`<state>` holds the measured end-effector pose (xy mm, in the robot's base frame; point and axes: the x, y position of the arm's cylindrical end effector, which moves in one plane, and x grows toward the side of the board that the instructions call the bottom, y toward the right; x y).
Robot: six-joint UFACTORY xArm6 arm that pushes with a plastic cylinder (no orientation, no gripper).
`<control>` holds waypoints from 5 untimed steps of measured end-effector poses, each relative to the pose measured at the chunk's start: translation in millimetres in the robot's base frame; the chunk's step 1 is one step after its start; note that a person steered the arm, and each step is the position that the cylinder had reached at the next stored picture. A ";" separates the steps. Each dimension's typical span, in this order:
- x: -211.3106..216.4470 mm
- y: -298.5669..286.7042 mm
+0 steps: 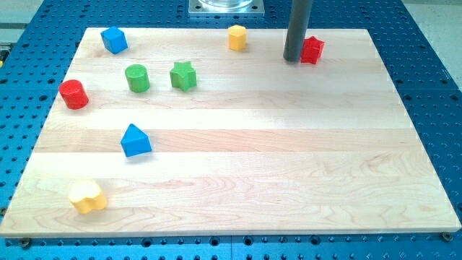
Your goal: Move the red star to the top right side of the board
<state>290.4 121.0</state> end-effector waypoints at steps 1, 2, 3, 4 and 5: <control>-3.7 43.5; -20.4 53.5; -33.8 55.0; -13.3 55.0; 8.8 18.6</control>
<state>299.1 139.5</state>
